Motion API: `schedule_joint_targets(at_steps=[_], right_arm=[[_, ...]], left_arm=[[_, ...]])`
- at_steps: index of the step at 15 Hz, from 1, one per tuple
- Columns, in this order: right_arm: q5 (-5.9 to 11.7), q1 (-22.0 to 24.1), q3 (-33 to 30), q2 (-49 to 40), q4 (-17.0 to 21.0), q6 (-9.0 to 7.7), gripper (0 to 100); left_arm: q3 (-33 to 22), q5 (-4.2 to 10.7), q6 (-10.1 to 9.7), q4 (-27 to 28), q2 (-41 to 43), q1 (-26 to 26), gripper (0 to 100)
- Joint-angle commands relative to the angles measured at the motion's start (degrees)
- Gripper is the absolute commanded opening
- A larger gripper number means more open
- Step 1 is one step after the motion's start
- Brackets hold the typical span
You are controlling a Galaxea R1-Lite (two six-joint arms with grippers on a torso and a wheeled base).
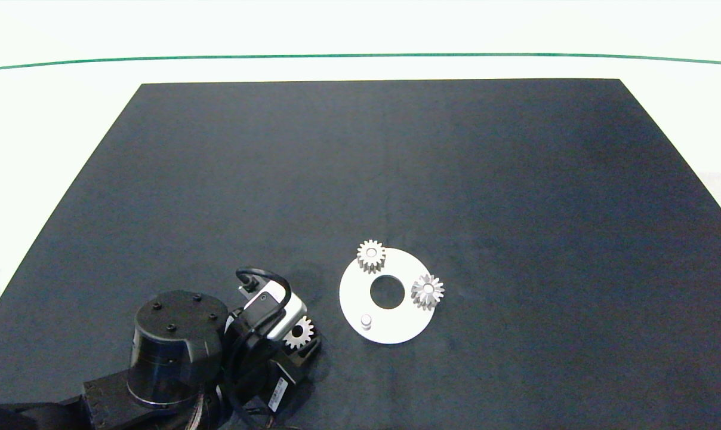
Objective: Install three planetary gears onto the carrier pins
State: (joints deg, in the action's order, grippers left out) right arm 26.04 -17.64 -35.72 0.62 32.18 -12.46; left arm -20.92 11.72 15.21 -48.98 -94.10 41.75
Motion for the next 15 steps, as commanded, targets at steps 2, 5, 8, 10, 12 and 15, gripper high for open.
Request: schedule_joint_targets(at_steps=[2,5,8,10,12,15], right_arm=[[0.15,-0.03,0.03,-0.01,0.16,-0.11,100],[0.15,-0.03,0.03,-0.01,0.16,-0.11,100],[0.15,-0.03,0.03,-0.01,0.25,-0.11,100],[0.15,-0.03,0.12,-0.09,0.25,-0.11,100],[0.15,-0.03,0.39,-0.01,0.16,-0.11,100],[0.15,-0.03,0.39,-0.09,0.16,-0.11,100]], left_arm=[[-0.35,0.06,0.08,-0.24,0.06,0.08,22],[-0.44,0.06,0.08,-0.24,0.06,0.08,16],[-0.35,0.06,-0.01,-0.24,0.14,0.08,10],[-0.97,0.24,0.34,0.29,0.50,0.08,7],[-3.78,0.50,0.43,5.48,1.37,0.79,7],[-9.93,0.77,0.34,17.96,6.91,2.54,7]])
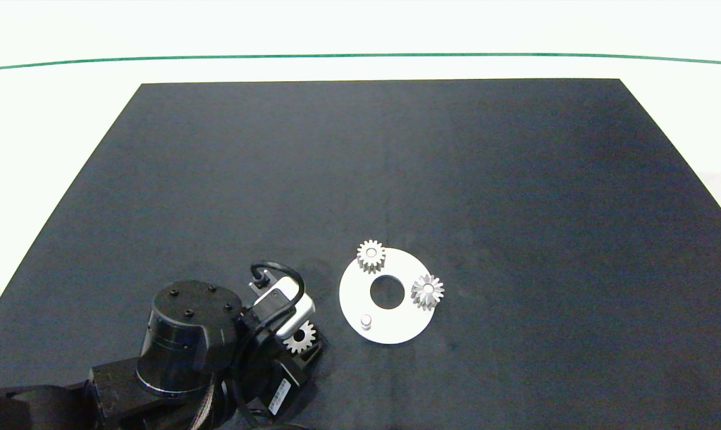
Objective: Install three planetary gears onto the carrier pins
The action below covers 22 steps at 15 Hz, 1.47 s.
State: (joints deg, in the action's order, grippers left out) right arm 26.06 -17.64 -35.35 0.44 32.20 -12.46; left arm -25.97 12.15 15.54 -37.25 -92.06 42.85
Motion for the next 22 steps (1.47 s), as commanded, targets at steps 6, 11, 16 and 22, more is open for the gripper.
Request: schedule_joint_targets(at_steps=[6,11,16,22], right_arm=[[0.13,-0.03,0.72,0.09,0.15,-0.11,100],[0.13,-0.03,0.72,0.09,0.06,-0.11,100],[0.13,-0.03,0.81,0.09,0.15,-0.11,100],[0.13,-0.03,0.90,0.09,0.24,-0.11,100]], left_arm=[[-10.24,5.34,0.01,9.39,6.02,7.25,7],[-11.12,6.39,0.01,9.31,3.73,9.97,7],[-12.88,6.83,0.01,8.95,-0.31,10.94,7],[-13.94,7.80,0.10,8.78,-2.33,11.38,7]])
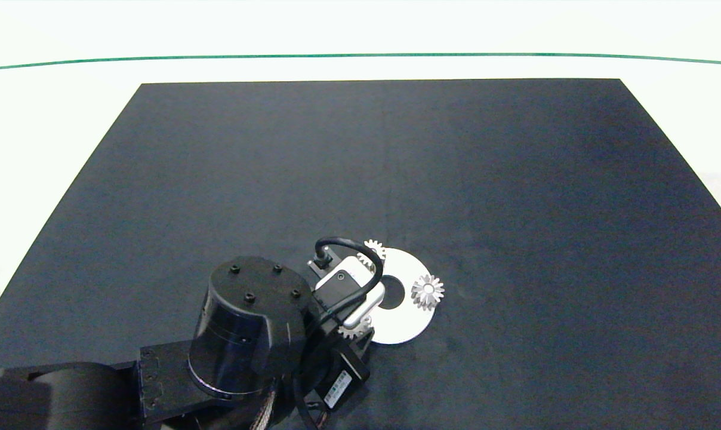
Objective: Install three planetary gears onto the carrier pins
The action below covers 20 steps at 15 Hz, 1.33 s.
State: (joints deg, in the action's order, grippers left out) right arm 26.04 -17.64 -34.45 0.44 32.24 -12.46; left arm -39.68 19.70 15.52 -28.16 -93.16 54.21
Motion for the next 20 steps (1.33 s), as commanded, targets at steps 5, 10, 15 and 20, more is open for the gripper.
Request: schedule_joint_targets(at_steps=[5,10,15,20], right_arm=[[0.15,-0.03,0.00,0.00,0.19,-0.11,100],[0.15,-0.03,0.00,-0.18,0.28,-0.11,100],[0.15,-0.11,0.00,-0.26,0.28,-0.11,100],[0.15,-0.20,0.00,-0.44,0.28,-0.11,100]], left_arm=[[-1.80,0.25,0.04,-0.40,-2.29,0.81,7],[-2.51,0.25,-0.14,-2.07,-4.31,1.25,7],[-2.95,0.25,-0.14,-2.16,-5.19,1.25,7],[-3.03,0.25,0.04,-1.99,-5.19,0.90,7]])
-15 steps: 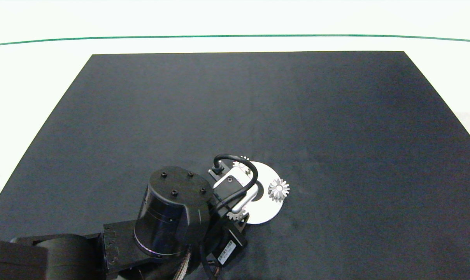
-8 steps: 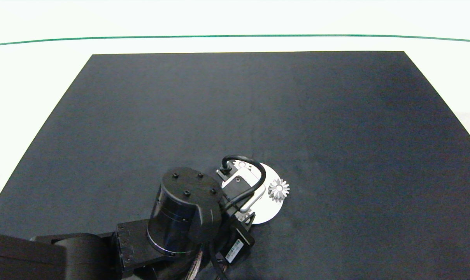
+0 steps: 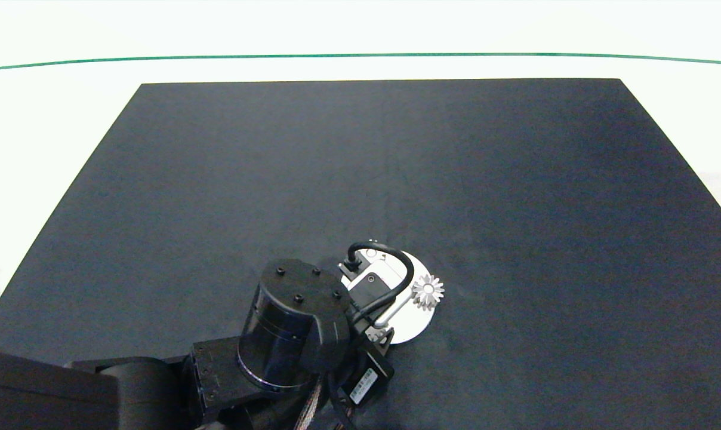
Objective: Install three planetary gears onto the carrier pins
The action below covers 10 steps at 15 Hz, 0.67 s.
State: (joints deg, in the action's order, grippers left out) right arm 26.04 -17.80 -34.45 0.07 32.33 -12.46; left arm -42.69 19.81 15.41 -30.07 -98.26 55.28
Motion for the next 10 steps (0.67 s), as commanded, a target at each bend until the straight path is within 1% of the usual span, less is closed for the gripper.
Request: schedule_joint_targets(at_steps=[1,10], right_arm=[[0.15,-0.04,0.00,-0.07,0.19,-0.11,100],[0.15,-0.13,0.09,-0.07,0.19,-0.11,100]], left_arm=[[-0.02,0.14,0.15,-0.07,-0.01,-0.35,7],[0.59,0.14,0.15,-0.07,0.52,-0.44,7]])
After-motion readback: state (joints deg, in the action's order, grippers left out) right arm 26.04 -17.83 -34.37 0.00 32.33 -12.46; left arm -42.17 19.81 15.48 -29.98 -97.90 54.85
